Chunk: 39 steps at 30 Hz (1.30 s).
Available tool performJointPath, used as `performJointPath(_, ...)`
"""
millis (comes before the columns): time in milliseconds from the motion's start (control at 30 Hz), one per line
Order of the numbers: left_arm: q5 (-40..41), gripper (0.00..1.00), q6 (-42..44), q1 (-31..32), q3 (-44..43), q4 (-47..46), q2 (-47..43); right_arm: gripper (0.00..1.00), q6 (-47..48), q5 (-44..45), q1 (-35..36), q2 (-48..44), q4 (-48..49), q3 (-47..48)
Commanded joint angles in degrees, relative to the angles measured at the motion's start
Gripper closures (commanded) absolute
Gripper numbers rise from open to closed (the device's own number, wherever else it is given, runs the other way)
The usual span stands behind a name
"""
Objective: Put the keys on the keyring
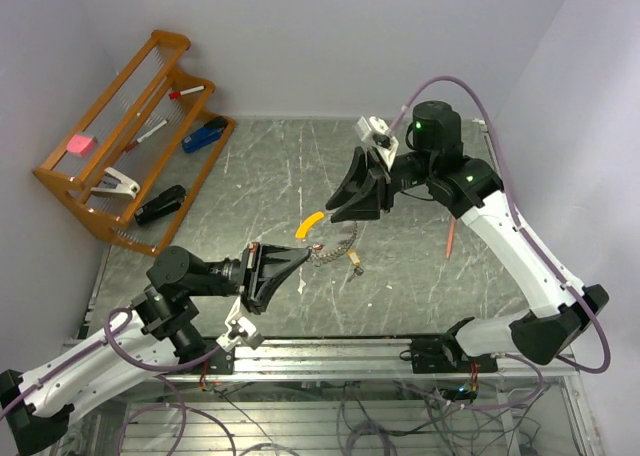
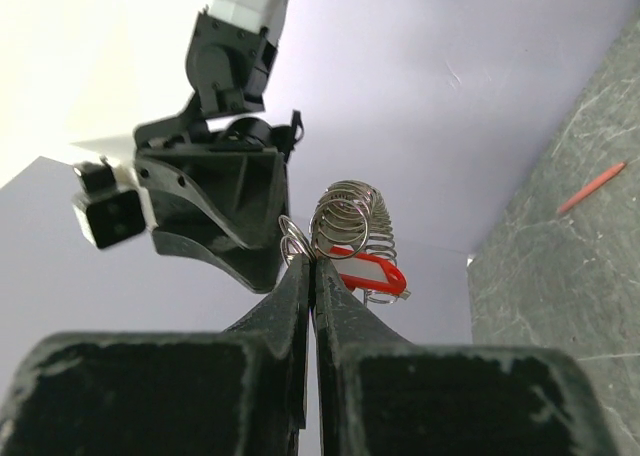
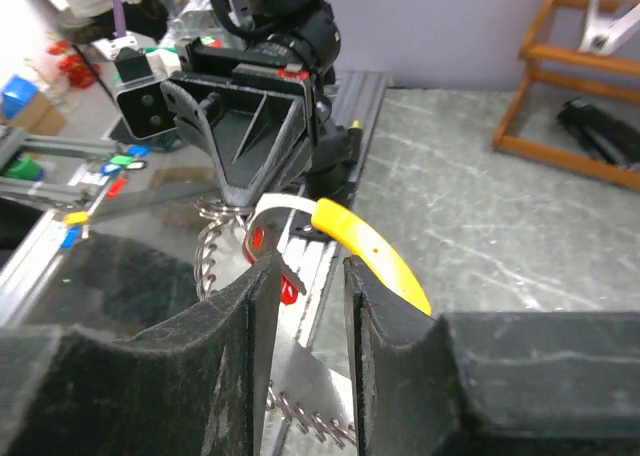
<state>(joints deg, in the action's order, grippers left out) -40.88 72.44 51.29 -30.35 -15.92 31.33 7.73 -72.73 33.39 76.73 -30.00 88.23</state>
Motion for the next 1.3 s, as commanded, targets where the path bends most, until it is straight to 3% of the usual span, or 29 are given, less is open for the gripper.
performJointPath(0,-3.8,0.93,4.1,0.5,-1.1,-2.1,-1.1,0.70,-5.6,-5.7,0.1,-0.1,3.5,-2.8)
performJointPath(200,-4.0,0.93,7.1,0.5,-1.9,-0.4,-0.1,0.73,-13.9,-7.5,0.7,-1.1,12.6,-6.9)
performJointPath(333,-3.8,0.93,8.8,0.5,-2.1,0.4,0.5,0.73,-15.5,-8.5,1.5,-1.3,13.7,-6.9)
performJointPath(600,-3.5,0.93,9.3,0.5,-2.1,-1.2,1.6,0.69,-8.8,-6.6,5.0,0.2,3.5,-4.4)
performJointPath(1000,-4.7,0.93,9.9,0.5,-3.1,-1.4,1.5,0.71,-3.8,-4.0,6.0,1.4,-3.9,-3.5)
performJointPath(1267,-6.5,0.93,11.7,0.5,-3.7,-0.5,1.7,0.80,-3.6,-3.4,6.5,2.7,-4.4,-2.8)
